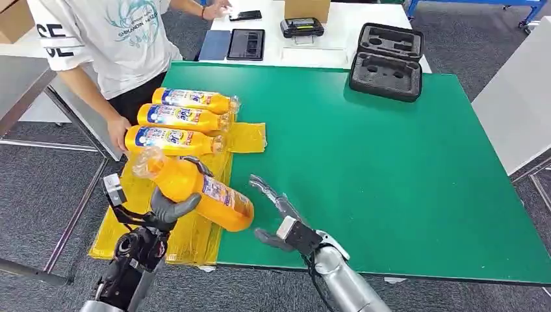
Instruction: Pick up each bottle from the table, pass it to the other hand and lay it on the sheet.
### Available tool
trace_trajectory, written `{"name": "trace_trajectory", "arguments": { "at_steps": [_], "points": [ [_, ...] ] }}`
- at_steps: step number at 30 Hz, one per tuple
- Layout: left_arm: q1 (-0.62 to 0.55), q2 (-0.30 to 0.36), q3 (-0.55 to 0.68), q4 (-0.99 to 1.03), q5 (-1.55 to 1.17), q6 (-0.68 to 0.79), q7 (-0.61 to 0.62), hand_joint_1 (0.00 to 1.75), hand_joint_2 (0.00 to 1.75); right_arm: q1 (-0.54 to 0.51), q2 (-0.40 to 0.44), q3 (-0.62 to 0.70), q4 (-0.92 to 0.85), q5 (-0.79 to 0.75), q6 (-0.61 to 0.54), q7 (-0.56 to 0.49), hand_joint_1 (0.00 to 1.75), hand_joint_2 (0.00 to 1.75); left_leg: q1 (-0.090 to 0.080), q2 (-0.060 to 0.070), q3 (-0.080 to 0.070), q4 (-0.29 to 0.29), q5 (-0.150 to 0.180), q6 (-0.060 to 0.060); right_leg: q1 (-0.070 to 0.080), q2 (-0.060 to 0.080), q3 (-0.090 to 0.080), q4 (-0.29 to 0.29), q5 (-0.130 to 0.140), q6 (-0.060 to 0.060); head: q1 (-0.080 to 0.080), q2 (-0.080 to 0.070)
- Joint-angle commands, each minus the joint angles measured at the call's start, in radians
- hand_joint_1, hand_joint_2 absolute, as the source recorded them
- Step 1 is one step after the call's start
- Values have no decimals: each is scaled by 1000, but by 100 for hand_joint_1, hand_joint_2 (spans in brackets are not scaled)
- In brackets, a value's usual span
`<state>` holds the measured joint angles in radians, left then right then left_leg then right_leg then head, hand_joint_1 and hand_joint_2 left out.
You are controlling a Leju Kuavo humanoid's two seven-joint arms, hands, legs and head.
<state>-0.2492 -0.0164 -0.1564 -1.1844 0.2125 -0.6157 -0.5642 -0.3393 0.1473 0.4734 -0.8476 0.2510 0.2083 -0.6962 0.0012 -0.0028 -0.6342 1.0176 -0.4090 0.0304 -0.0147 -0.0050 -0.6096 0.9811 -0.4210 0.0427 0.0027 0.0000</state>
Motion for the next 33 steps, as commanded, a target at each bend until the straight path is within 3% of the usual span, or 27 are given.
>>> {"name": "trace_trajectory", "arguments": {
  "at_steps": [1,4,7,9,13,14,15,20,24,28,30,33],
  "points": [
    [-72,48,127,-63,-20,46,-7,175,175,29,-42,-49,-95,2,25,-2,0,0,2,-1,3,1,-2,-2,2,0,3,1,-2,-2,0,0],
    [-103,87,149,-174,-224,229,-49,175,175,69,-44,-106,-168,-33,33,-2,0,0,2,-1,2,2,-2,-2,2,-1,3,1,-2,-2,0,0],
    [-155,163,102,-252,-557,415,13,175,175,117,-50,-194,-271,-73,45,-2,0,0,3,-4,-1,3,-2,-2,3,-4,1,2,-3,-2,0,0],
    [-174,214,68,-258,-694,434,57,175,175,153,-56,-257,-347,-87,54,2,0,0,2,-3,-2,2,0,-1,2,-3,-1,1,-1,-1,0,0],
    [-167,216,73,-249,-699,431,51,175,175,167,-58,-272,-373,-89,72,11,0,0,1,-2,2,1,-2,-2,1,-2,3,1,-2,-2,-1,0],
    [-165,249,38,-242,-770,440,73,175,175,171,-51,-288,-377,-96,65,6,0,0,1,-2,1,0,-1,-1,1,-1,1,0,-1,-1,-1,0],
    [-171,295,-2,-222,-838,450,108,175,175,180,-50,-317,-404,-107,59,-1,0,175,1,-1,1,0,-1,-1,1,-1,1,0,-1,-1,0,0],
    [-168,424,-116,-123,-1063,499,229,175,175,172,-40,-434,-468,-191,108,37,0,175,0,-1,2,0,0,-1,0,-1,2,1,-1,-1,0,0],
    [-118,571,-188,-151,-1130,409,284,175,175,134,-40,-448,-414,-198,120,39,0,175,0,2,2,0,-1,-1,1,3,1,0,-1,-1,0,0],
    [-99,585,-181,-169,-1122,410,284,175,175,134,-39,-443,-408,-196,120,35,0,175,1,4,5,0,-2,-2,1,5,3,1,-2,-2,0,0],
    [-102,653,-234,-180,-1115,310,299,175,175,128,-42,-434,-402,-196,118,28,0,175,1,3,2,0,-1,-1,1,2,1,0,-1,-1,0,0],
    [-89,694,-260,-156,-1116,273,292,175,175,119,-39,-431,-401,-203,121,20,0,175,1,4,2,0,-1,-1,1,3,1,1,-1,-2,0,0]
  ]
}}
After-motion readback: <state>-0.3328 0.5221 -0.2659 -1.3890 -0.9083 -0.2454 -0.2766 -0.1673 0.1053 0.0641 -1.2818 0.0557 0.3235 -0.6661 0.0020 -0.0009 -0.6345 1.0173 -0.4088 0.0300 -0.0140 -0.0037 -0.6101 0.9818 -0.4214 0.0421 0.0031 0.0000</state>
